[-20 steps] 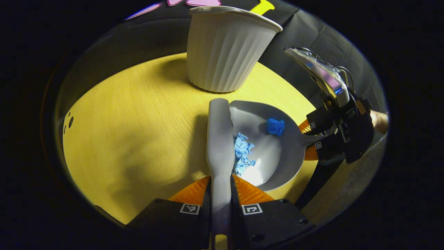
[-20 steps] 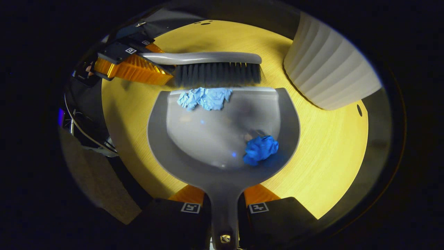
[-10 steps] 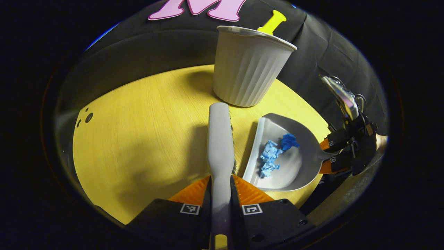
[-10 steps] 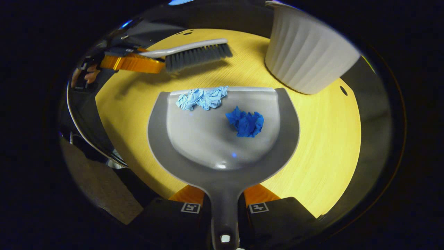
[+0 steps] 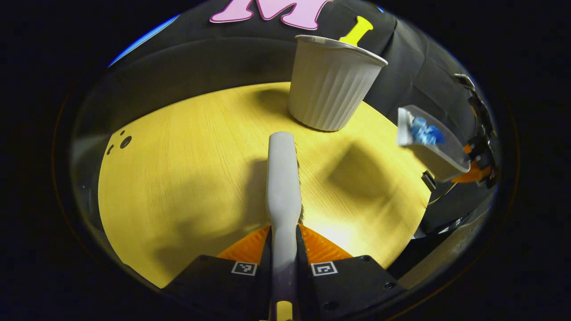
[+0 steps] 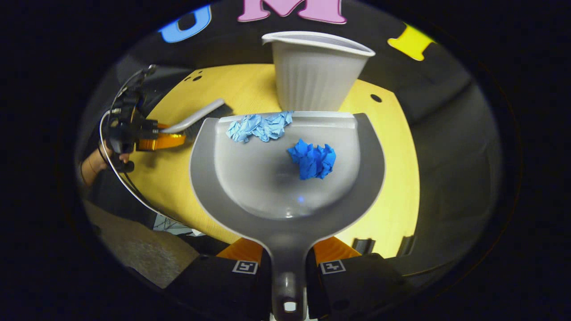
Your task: Pick up the small broom and dustpan from the desktop, sweep the trash into the dustpan with the broom, and then empty the trash into the garbage bin.
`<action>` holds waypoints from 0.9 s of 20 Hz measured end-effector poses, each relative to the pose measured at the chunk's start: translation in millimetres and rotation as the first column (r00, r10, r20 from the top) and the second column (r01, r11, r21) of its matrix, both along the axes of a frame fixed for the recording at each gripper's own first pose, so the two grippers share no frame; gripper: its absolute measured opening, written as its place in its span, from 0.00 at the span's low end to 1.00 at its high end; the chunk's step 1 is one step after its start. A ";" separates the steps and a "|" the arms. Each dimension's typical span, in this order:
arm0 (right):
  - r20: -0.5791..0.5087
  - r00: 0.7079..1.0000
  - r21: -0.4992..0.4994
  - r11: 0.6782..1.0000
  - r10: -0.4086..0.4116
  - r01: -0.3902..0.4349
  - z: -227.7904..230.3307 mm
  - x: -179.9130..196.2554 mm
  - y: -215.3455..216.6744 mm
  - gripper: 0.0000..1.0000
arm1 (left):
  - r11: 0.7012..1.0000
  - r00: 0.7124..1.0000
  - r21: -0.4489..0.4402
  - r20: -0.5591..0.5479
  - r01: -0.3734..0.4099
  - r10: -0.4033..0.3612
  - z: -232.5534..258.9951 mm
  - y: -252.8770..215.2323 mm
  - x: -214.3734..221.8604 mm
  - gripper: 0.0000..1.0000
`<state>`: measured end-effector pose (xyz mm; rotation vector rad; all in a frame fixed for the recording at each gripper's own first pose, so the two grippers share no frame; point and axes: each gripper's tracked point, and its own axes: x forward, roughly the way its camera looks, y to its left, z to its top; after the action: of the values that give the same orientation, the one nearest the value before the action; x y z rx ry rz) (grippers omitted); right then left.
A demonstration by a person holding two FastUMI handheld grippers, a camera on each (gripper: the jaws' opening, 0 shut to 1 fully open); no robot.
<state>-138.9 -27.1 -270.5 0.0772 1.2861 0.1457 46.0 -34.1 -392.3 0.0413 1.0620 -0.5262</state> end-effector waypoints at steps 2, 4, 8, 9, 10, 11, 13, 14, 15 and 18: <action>0.028 0.998 0.014 0.998 -0.059 0.058 31.9 17.3 -11.6 0.35 | 1.000 1.000 -0.004 -0.001 0.001 -0.001 -2.1 2.5 -3.7 0.30; 0.063 0.994 0.034 0.995 -0.092 0.090 62.9 33.9 -23.3 0.35 | 1.000 1.000 -0.001 0.003 -0.014 0.014 -5.0 7.8 -4.8 0.29; 0.108 0.989 -0.025 0.994 -0.103 0.106 95.1 77.5 -58.5 0.35 | 0.999 0.999 0.001 -0.006 -0.046 0.046 -7.4 16.8 -8.8 0.30; 0.123 0.987 -0.052 0.992 -0.105 0.112 98.1 94.6 -66.4 0.35 | 0.999 0.999 0.006 -0.002 -0.052 0.052 -7.2 19.5 -9.5 0.29; 0.137 0.985 -0.070 0.991 -0.102 0.113 100.9 112.1 -73.6 0.36 | 0.998 0.998 0.011 0.002 -0.060 0.060 -5.3 21.8 -8.9 0.29; 0.153 0.983 -0.082 0.990 -0.100 0.114 102.8 129.5 -78.1 0.36 | 0.998 0.998 0.011 0.009 -0.064 0.064 -3.7 24.8 -9.6 0.29; 0.174 0.981 -0.127 0.986 -0.086 0.109 109.3 163.7 -90.8 0.36 | 0.998 0.998 0.014 0.018 -0.066 0.066 -2.6 26.6 -10.3 0.29; 0.174 0.982 -0.152 0.983 -0.079 0.106 110.1 179.7 -96.3 0.35 | 0.998 0.998 0.016 0.021 -0.066 0.066 -2.6 26.6 -10.5 0.32; 0.170 0.983 -0.175 0.980 -0.067 0.097 106.7 192.9 -98.5 0.35 | 0.998 0.998 0.018 0.024 -0.066 0.066 -1.0 27.3 -11.5 0.27; 0.127 0.992 -0.290 0.957 0.021 0.017 100.2 225.1 -109.4 0.36 | 0.997 0.997 0.015 0.037 -0.072 0.071 2.6 28.0 -13.8 0.29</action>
<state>86.2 -136.5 -170.2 -0.1839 1.1661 -0.0379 32.2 -6.1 -389.7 0.0265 1.0288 -0.4508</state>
